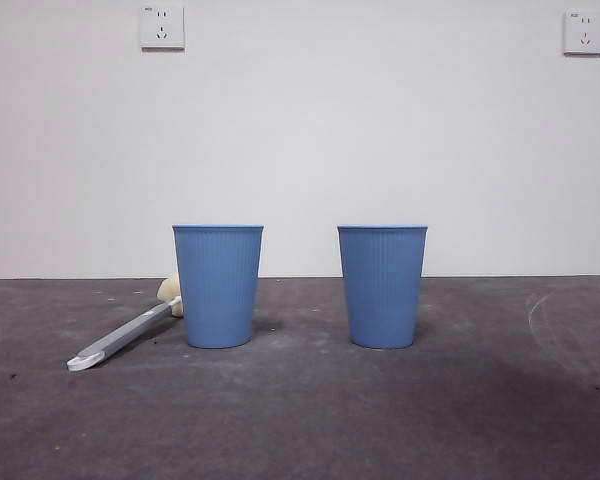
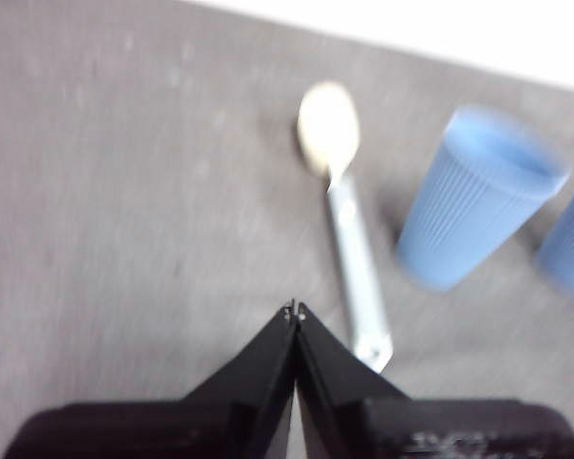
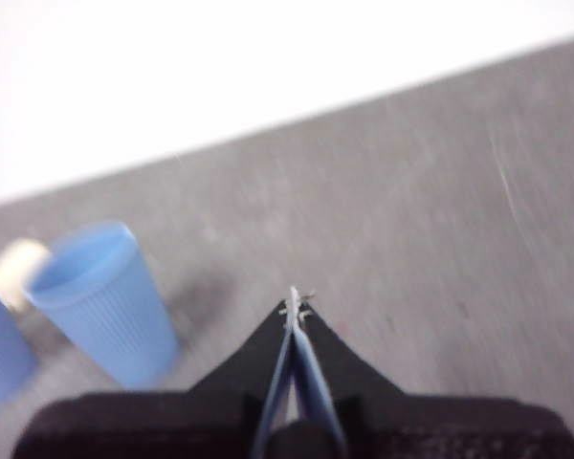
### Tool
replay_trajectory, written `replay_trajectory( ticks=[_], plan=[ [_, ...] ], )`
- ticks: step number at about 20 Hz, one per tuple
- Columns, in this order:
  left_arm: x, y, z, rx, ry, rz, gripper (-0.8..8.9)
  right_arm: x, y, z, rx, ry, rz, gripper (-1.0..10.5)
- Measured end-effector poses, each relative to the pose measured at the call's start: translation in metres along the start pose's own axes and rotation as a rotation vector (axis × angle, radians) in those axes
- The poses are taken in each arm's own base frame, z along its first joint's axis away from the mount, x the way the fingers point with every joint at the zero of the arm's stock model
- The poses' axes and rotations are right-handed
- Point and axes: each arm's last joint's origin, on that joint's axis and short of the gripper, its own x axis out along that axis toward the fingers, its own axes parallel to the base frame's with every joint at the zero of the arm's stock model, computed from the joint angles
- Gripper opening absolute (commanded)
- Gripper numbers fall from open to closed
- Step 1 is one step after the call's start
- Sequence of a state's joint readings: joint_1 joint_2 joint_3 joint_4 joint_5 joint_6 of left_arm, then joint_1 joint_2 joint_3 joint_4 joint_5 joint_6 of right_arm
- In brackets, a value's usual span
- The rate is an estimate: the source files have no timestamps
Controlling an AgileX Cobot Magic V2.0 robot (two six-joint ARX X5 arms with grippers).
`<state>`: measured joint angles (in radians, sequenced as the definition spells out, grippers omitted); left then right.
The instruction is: Pick up the cup brush,pick up the cup,insert the brush into the cup,clean the cup,put the cup brush back,put the cup back to the fixed position on the table
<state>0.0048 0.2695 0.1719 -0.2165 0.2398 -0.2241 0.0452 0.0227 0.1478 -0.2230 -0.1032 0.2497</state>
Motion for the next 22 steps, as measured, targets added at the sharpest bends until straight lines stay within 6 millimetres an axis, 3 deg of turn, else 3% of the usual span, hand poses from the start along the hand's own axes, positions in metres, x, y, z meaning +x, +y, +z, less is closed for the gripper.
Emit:
replay_trajectory(
  ticks=[4,8,13,22],
  plan=[
    [-0.018,-0.015,0.044,-0.014,0.012,-0.015,-0.08,-0.011,0.015,0.046,-0.004,-0.061,0.097,-0.1],
    [-0.037,-0.032,0.086,0.007,0.086,-0.101,-0.07,-0.013,0.028,0.083,-0.029,0.071,0.189,-0.1],
    [-0.051,-0.043,0.110,0.048,0.197,-0.142,-0.08,-0.013,0.039,0.113,-0.090,0.238,0.255,-0.1],
    [-0.069,-0.056,0.138,0.131,0.347,-0.229,-0.07,-0.013,0.052,0.148,-0.191,0.551,0.393,-0.1]
  ],
)
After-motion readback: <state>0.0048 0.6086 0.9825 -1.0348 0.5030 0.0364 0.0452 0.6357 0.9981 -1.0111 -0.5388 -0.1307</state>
